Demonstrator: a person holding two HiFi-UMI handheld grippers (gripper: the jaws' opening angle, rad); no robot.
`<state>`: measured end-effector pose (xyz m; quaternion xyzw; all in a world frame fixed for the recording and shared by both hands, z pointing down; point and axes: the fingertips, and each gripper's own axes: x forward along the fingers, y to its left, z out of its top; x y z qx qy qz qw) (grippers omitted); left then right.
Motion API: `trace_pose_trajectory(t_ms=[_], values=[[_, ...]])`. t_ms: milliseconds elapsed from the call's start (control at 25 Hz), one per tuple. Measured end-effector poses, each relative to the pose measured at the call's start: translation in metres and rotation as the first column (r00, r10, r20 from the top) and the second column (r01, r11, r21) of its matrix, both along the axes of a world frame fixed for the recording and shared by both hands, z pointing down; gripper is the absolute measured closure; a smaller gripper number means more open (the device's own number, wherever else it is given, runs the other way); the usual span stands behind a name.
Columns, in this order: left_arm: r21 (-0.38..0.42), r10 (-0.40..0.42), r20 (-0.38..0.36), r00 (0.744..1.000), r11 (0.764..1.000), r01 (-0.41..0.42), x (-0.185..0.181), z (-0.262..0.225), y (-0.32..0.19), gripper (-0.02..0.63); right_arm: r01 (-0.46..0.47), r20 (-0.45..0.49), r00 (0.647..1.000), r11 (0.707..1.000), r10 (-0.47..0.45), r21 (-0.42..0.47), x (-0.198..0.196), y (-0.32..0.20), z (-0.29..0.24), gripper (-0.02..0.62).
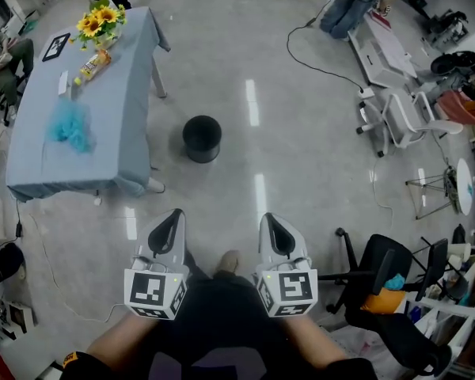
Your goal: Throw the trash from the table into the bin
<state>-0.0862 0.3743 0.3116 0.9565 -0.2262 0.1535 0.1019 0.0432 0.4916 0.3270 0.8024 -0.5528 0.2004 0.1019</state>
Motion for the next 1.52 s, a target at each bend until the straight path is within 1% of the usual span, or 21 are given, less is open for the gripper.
trace_pose_trajectory(t_ms=[200, 760, 1040, 1520], values=[[-0.003, -0.035, -0.01, 0.999, 0.999, 0.034, -0.011, -0.005, -0.025, 0.598, 0.045, -0.003, 0.999, 0.999, -0.045, -0.002, -0.01, -0.03, -0.005, 0.597], [-0.026, -0.078, -0.03, 0.996, 0.997, 0.077, -0.044, -0.006, -0.084, 0.598, 0.143, -0.019, 0.99, 0.99, -0.143, -0.016, -0.047, -0.104, -0.013, 0.597], [-0.043, -0.085, -0.034, 0.996, 0.996, 0.084, -0.057, 0.001, -0.113, 0.598, 0.174, -0.022, 0.984, 0.985, -0.174, -0.017, -0.063, -0.139, -0.014, 0.597], [-0.031, -0.099, -0.048, 0.994, 0.995, 0.097, -0.094, -0.004, -0.17, 0.597, 0.214, -0.04, 0.976, 0.977, -0.213, 0.008, -0.102, -0.206, -0.023, 0.597]])
